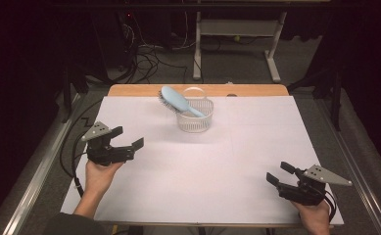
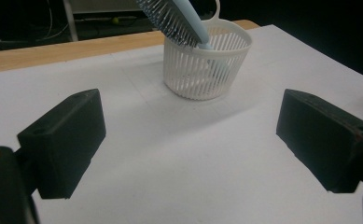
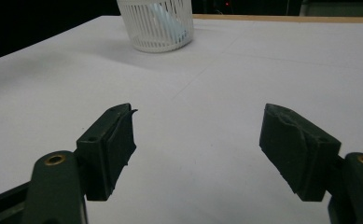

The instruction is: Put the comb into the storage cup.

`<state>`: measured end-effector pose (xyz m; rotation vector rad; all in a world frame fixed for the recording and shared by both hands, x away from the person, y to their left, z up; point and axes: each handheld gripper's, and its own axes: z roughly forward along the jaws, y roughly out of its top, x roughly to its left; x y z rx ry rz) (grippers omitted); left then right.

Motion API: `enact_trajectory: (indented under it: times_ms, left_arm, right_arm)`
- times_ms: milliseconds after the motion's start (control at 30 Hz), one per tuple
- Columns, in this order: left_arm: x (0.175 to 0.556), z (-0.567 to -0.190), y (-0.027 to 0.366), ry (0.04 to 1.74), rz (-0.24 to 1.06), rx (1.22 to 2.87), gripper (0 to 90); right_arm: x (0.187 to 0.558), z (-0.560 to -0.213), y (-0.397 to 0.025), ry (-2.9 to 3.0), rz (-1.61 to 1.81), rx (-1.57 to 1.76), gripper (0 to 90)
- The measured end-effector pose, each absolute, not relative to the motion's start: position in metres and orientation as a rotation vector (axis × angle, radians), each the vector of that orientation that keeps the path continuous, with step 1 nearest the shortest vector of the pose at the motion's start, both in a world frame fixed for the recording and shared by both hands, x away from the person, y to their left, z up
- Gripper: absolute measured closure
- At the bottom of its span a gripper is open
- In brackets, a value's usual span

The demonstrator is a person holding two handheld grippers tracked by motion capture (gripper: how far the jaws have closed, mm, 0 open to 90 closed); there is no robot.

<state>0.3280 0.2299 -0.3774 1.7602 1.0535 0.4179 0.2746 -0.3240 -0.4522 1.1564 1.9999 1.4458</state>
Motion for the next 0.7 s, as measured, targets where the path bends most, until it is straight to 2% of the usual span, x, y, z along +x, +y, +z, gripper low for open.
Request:
enact_trajectory:
  times_ms: [700]
  left_arm:
    - [0.316,-0.386,0.235,1.062,0.398,1.747,7.4]
  right_arm:
    - [0.275,-0.452,-0.324,1.996,1.448,1.161,26.7]
